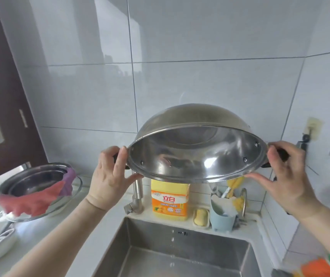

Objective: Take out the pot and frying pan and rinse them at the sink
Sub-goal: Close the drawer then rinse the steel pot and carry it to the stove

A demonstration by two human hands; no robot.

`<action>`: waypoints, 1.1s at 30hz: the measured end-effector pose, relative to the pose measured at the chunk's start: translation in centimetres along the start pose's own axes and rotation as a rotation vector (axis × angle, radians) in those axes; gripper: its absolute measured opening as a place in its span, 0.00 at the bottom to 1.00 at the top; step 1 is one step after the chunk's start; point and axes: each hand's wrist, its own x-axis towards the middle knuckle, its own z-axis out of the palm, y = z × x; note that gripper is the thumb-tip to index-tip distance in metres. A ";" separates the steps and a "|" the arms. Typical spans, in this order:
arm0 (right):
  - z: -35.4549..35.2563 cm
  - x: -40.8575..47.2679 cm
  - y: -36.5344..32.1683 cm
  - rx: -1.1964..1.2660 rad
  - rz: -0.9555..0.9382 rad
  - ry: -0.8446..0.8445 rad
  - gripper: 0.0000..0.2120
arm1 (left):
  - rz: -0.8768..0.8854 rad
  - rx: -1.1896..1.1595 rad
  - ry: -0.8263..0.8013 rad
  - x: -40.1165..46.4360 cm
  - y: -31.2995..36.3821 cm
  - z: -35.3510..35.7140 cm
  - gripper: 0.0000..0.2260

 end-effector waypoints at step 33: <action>2.0 -2.7 4.9 0.509 0.881 -1.224 0.60 | -0.505 -0.679 -1.484 1.3 -0.7 6.0 0.61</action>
